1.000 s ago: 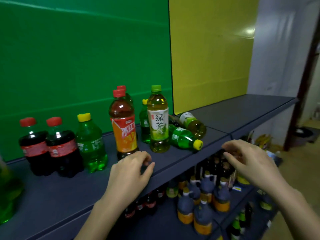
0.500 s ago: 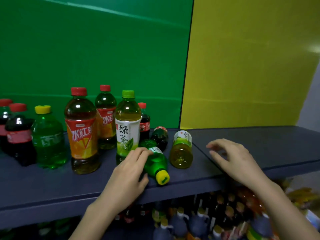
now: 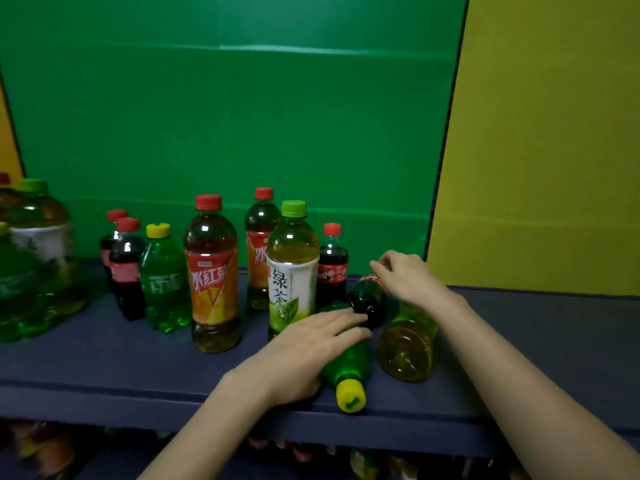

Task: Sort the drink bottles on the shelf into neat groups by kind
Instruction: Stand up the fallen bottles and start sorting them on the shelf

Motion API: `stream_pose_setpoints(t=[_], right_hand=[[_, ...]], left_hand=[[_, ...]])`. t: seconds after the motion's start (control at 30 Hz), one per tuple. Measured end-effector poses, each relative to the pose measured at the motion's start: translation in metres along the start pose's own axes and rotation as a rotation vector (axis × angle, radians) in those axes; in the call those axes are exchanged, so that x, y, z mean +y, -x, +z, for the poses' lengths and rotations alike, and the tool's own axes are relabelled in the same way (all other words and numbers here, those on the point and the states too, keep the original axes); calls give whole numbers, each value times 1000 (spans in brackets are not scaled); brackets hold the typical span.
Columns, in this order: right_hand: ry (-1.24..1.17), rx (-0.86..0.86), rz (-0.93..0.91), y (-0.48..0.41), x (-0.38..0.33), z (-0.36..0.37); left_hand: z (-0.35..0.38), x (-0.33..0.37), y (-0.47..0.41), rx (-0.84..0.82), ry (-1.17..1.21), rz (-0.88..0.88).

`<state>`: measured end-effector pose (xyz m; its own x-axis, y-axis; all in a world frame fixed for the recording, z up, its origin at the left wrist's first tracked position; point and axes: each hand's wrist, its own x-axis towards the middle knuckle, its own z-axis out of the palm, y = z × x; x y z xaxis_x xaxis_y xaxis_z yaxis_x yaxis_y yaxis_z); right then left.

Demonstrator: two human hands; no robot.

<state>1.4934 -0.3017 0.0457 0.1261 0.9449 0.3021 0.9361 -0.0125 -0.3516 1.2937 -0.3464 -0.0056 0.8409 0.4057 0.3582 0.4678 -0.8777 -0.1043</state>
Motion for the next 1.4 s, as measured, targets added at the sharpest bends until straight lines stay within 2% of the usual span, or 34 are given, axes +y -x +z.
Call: stream_pose_setpoints(t=[0.1,0.23,0.3,0.4,0.53,0.7,0.8,1.0,1.17,1.4], right_hand=[[171,-156,156,-20,-10,12],[213,-296,276,-35,-16,26],[147,-321,335,-41,-17,32],[-91,-366,382,-47,-16,36],[-187,-356,357,-46,-13,37],[-227,-213,280,-42,-5,29],[-234,-143,197,-35,4,23],[-411,-60,61,-22,21,12],[-491,-72,-38,-11,29,10],[-388,-34,-91,-6,30,20]], left_hand=[[2,-4,-4,5,-17,10],[3,-7,-4,8,-53,28],[3,-8,-4,18,-57,31],[3,-9,-4,23,-43,25],[4,-10,-4,20,-8,-19],[9,-7,-11,67,36,-72],[9,-5,-13,144,118,-133],[9,3,-26,368,341,-297],[14,11,-39,492,512,-474],[23,11,-53,504,554,-642]])
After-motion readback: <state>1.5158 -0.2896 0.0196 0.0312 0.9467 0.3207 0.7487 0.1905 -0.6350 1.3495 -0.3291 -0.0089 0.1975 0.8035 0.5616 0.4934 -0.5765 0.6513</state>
